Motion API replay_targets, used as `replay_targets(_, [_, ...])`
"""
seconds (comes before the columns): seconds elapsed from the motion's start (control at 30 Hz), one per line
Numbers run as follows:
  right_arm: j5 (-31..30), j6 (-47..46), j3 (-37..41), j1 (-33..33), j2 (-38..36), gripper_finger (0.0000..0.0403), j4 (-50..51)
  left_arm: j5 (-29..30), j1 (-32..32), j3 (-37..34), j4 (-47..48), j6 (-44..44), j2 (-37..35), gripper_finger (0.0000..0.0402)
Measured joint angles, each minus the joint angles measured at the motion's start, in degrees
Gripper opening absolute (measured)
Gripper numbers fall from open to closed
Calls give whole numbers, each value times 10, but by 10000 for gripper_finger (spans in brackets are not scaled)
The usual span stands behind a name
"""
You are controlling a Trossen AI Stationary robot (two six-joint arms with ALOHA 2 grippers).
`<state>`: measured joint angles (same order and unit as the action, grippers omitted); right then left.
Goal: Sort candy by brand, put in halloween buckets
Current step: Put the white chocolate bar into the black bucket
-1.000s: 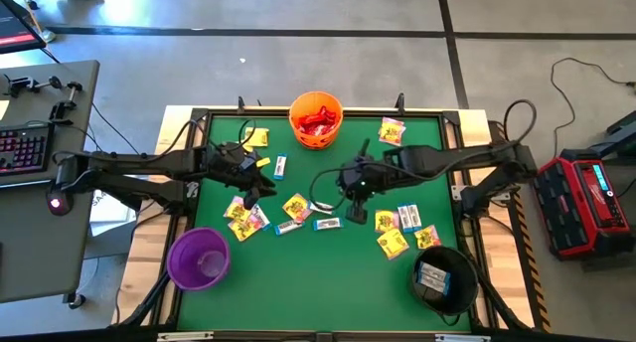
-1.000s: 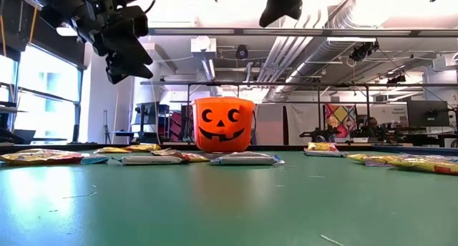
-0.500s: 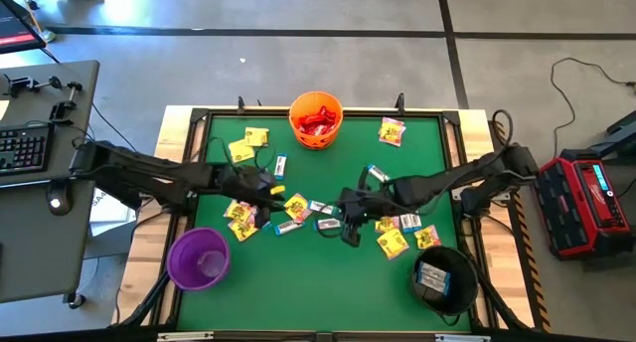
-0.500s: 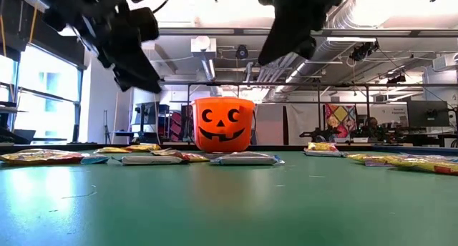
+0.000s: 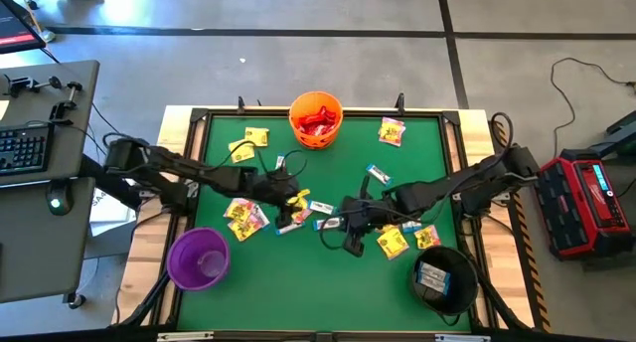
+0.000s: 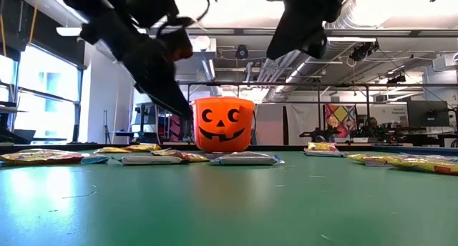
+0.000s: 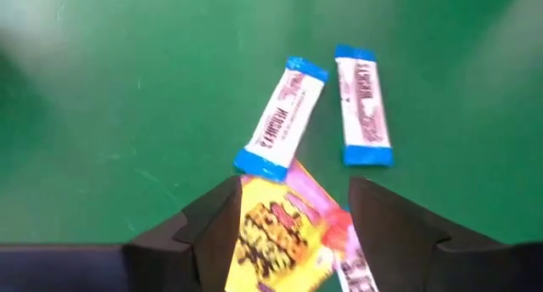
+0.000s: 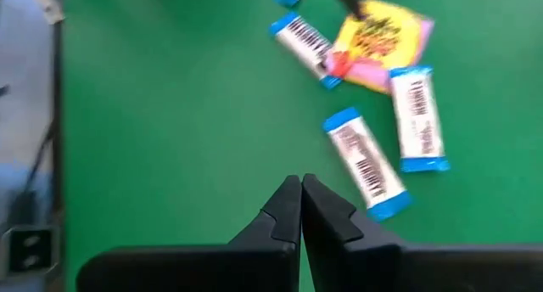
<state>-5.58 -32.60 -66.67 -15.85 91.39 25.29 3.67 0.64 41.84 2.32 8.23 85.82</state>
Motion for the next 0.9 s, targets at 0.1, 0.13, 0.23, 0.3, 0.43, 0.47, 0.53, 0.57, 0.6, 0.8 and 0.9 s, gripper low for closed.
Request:
replay_targets(0.1, [29, 3, 0, 1, 0, 0, 11, -10, -5, 13, 3, -16, 28, 229])
replay_targets(0.13, [33, 5, 0, 0, 0, 0, 20, -15, -7, 17, 0, -22, 36, 233])
replay_targets(0.23, [36, 5, 0, 1, 0, 0, 45, -17, -7, 25, 4, -34, 60, 244])
replay_targets(0.3, [35, 5, 0, 1, 0, 0, 55, -17, -7, 28, 3, -38, 74, 248])
replay_targets(0.43, [34, 7, 0, 1, 0, 0, 57, -17, -6, 45, -2, -61, 98, 252])
replay_targets(0.47, [32, 7, 0, 1, 0, 0, 57, -17, -6, 48, -7, -68, 104, 253])
replay_targets(0.53, [27, 11, 0, 1, 0, 0, 58, -17, -6, 56, -20, -83, 118, 253])
replay_targets(0.57, [26, 11, 0, 1, 0, 0, 58, -17, -6, 60, -20, -91, 125, 253])
replay_targets(0.6, [26, 11, 0, 1, 0, 0, 58, -17, -6, 66, -21, -98, 133, 253])
replay_targets(0.8, [26, 11, 0, 1, 0, 0, 60, -19, -6, 95, -19, -104, 180, 253])
replay_targets(0.9, [24, 11, 0, 1, 0, 0, 61, -19, -6, 106, -19, -100, 191, 253])
